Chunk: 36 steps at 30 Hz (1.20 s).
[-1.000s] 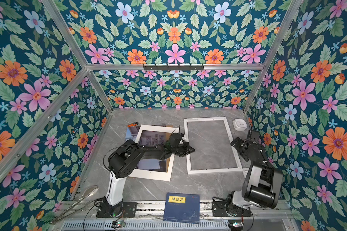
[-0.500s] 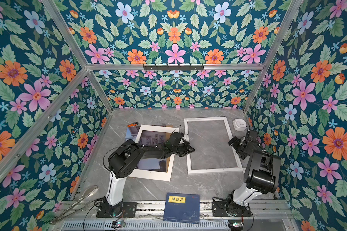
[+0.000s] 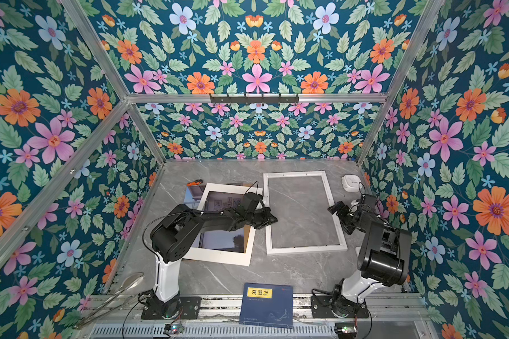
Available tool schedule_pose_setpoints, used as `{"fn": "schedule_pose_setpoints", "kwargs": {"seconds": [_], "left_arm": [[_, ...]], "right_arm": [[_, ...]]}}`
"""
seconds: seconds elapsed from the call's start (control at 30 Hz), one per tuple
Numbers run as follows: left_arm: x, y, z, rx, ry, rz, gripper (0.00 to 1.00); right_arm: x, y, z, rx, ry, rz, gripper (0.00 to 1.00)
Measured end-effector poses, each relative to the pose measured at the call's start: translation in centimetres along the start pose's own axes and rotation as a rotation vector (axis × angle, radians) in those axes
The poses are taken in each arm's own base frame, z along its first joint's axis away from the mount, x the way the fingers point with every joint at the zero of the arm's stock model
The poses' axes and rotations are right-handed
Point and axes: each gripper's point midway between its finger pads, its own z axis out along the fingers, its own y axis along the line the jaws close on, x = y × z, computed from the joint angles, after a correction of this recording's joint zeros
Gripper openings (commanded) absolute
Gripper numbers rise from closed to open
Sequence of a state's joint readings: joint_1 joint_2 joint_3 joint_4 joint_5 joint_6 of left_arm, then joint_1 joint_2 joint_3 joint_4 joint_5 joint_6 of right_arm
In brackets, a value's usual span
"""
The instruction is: Put the photo into the frame
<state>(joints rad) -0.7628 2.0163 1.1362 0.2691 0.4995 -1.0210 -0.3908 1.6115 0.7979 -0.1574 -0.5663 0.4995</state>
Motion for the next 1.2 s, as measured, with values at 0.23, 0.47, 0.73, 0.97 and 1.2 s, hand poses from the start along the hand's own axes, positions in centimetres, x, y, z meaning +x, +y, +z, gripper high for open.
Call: {"fn": "schedule_pose_setpoints", "kwargs": {"seconds": [0.23, 0.47, 0.73, 0.97, 1.2], "left_arm": [[-1.2, 1.0, -1.6, -0.032, 0.007, 0.031, 0.0], [-1.5, 1.3, -2.6, -0.049, 0.029, 0.064, 0.0], [-1.4, 0.9, -2.9, -0.053, 0.055, 0.096, 0.0], [-1.4, 1.2, -3.0, -0.065, 0.066, 0.108, 0.0], [-1.1, 1.9, -2.6, -0.072, 0.073, 0.099, 0.0]], "right_arm": [[2.2, 0.6, -0.2, -0.064, 0.061, 0.035, 0.95], [3.4, 0.0, -1.2, -0.007, 0.088, 0.07, 0.91], [4.3, 2.9, -3.9, 0.065, 0.038, -0.07, 0.94], [6.4, 3.1, -6.2, 0.11, 0.025, -0.117, 0.94], [8.4, 1.8, -6.4, 0.139, 0.056, -0.102, 0.94]]}}
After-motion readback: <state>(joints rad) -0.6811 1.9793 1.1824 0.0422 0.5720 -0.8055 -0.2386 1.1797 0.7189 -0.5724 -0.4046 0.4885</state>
